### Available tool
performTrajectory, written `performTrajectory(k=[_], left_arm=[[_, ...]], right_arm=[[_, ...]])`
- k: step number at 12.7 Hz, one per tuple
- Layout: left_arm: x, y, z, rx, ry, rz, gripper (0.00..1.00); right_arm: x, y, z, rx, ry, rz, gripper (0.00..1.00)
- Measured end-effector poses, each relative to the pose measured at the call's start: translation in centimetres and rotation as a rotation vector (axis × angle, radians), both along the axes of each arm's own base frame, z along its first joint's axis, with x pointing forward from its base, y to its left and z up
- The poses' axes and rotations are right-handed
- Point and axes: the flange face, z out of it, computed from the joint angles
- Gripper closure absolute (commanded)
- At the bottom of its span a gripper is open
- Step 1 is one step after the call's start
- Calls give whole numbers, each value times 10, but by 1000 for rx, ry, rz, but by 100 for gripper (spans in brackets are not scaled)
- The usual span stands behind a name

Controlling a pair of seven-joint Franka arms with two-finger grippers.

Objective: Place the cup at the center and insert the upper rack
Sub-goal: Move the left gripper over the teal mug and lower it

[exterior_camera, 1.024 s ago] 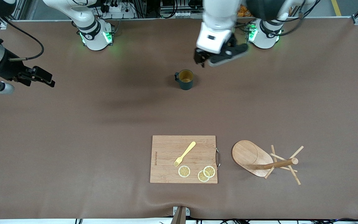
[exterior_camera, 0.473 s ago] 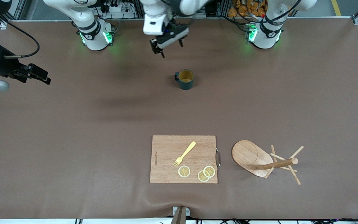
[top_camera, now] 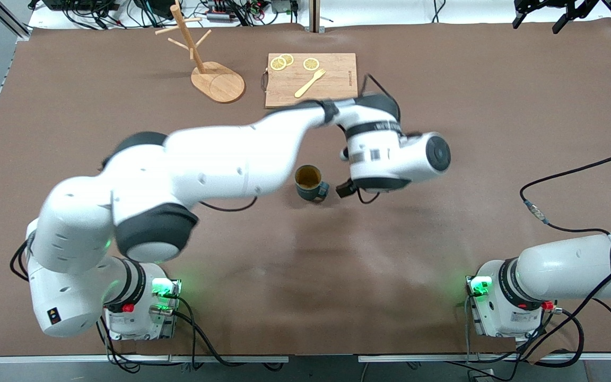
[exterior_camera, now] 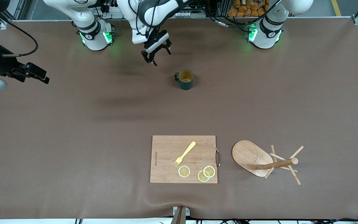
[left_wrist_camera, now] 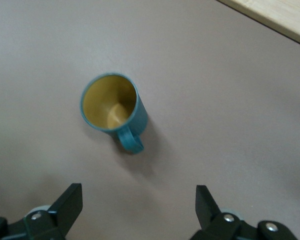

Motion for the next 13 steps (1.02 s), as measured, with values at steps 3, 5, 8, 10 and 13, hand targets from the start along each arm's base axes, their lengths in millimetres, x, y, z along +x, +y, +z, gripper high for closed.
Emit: performTrajectory(k=[3,5,8,10,13], left_arm=[[-4,-4,-38,13,-39,79,0],[1,0,-58,34,-50,115,0],[11,6,-92,55,-79,171,0],[9,6,-100,47,-105,227,0],[8,13,-111,83,-125,278,0]], right_arm=[[0,-1,0,0,-2,-1,0],[0,-1,0,0,-4,-2,0],[1,-1,1,0,-9,-2,0],[1,-1,1,0,-11,-3,0],[1,-1,0,0,-11,-3,0]])
